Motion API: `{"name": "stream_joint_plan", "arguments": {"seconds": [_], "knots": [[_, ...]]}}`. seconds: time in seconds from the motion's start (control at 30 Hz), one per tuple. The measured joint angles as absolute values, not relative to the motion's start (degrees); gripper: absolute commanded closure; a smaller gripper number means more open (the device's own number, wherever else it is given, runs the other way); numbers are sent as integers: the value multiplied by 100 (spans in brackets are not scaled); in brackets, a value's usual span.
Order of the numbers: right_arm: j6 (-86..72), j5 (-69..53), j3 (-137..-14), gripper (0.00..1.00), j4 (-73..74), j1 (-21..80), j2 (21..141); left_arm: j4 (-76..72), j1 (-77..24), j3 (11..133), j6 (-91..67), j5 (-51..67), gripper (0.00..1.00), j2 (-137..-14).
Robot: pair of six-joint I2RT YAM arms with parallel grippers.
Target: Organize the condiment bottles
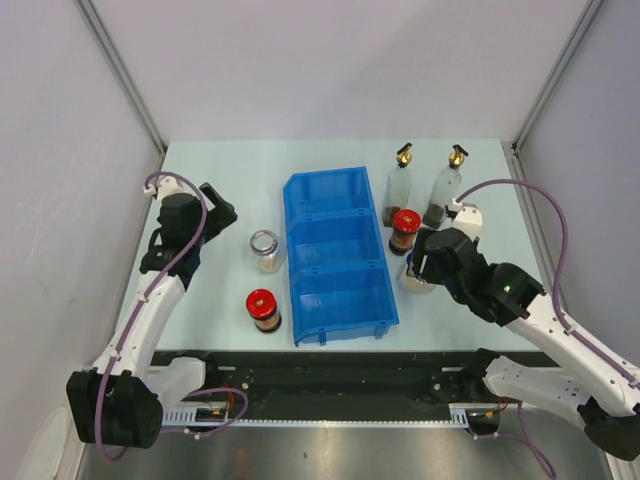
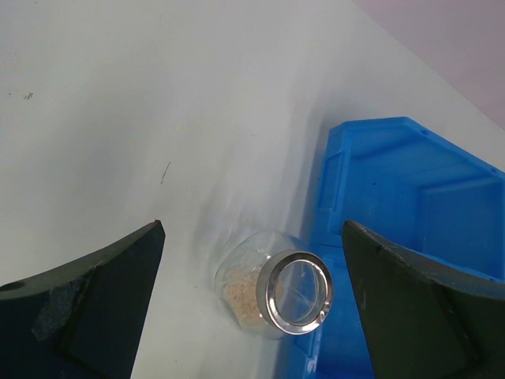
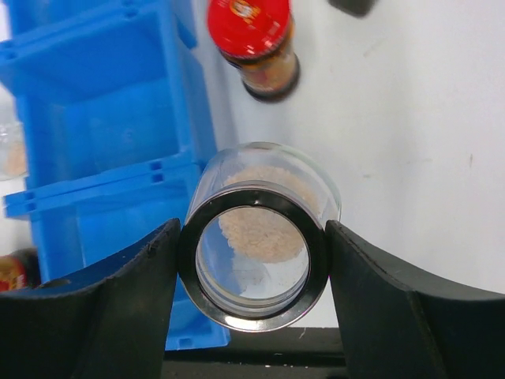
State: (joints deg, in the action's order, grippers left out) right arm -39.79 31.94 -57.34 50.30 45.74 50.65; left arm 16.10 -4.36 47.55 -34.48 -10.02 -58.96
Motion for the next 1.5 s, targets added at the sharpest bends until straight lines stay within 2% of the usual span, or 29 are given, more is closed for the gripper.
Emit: {"name": "stream_joint_plan", "arguments": {"seconds": [0.27, 0.43, 0.57, 1.1, 1.5], "knots": [[-3240, 2827, -6180, 100, 4602, 5122, 5245, 1433, -436, 4668, -3400, -829, 0, -5841], [-2864, 2749, -6272, 100, 4274, 5972, 5780, 1308, -436, 4462, -3389, -722, 0, -5634], [-2655, 2580, -6274, 100, 4145, 6230, 6230, 1256, -436, 4462, -3385, -720, 0, -5631], [-2519, 2453, -6250, 100, 3911, 6213, 7046, 1256, -436, 4462, -3343, -681, 0, -5699], [-2687, 2143, -5404, 100, 3105, 5815, 7266, 1258, -436, 4462, -3341, -679, 0, -5699]]}}
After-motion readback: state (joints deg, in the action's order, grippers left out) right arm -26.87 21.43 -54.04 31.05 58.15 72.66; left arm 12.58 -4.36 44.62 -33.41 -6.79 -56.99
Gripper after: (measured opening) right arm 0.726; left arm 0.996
